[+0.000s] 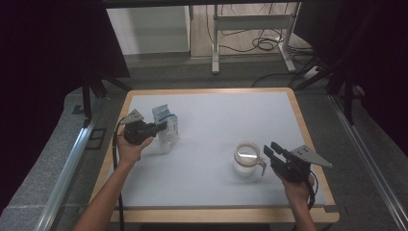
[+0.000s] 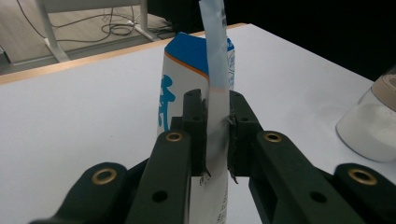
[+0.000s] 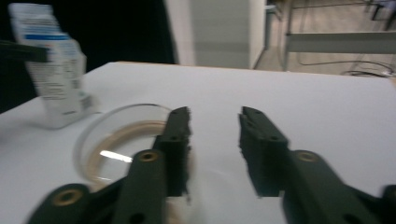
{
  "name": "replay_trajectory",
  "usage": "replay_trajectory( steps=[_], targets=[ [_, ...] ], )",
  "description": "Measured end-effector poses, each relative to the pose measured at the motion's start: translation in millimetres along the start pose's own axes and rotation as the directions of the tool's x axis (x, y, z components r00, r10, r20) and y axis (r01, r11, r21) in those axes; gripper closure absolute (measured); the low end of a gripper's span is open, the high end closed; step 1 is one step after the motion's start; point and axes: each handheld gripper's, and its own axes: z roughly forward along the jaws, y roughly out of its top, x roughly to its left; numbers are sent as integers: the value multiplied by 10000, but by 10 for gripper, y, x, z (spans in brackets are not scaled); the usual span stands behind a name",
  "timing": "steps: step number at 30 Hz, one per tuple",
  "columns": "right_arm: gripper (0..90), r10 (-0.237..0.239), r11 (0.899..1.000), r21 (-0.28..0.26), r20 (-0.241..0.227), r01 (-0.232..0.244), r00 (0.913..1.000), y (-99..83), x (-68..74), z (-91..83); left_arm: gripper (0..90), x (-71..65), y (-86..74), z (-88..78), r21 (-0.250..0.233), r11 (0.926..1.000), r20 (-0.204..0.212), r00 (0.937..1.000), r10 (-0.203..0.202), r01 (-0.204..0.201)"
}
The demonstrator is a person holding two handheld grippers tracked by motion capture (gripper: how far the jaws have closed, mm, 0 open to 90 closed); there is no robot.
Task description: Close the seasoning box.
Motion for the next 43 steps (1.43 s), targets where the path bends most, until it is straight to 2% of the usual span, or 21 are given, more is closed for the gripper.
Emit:
replay_trajectory(
  steps=[1, 3, 7, 11, 15, 20, 43],
  targets=[
    [563, 82, 10000, 15, 189, -83, 9998, -21, -66, -13, 813, -2, 0, -1, 6, 10000, -2, 10000, 10, -10],
    [523, 202, 9998, 68, 381, -205, 9991, -59, -163, -24, 813, -9, 0, -4, 16, 10000, -5, 10000, 39, -39],
    [455, 11, 9996, 297, 958, -39, 9954, -184, -343, -43, 812, -11, -12, -10, -19, 10000, 0, 10000, 37, -37],
    [412, -2, 9970, 770, 1121, -85, 9937, -341, -495, -27, 812, -7, -15, -16, -11, 10000, -25, 10000, 18, -18],
    [396, 114, 9925, 1195, 1262, -267, 9919, -460, -580, 0, 812, -12, -16, -21, 15, 10000, -48, 10000, 37, -37],
    [369, 151, 9854, 1660, 1364, -379, 9905, -518, -629, 41, 811, -20, -12, -18, 45, 10000, -83, 10000, 40, -39],
    [362, -140, 9889, 1483, 1122, -28, 9936, -476, -552, 69, 806, -5, -16, -17, 25, 10000, -114, 9999, -30, 31]
  ],
)
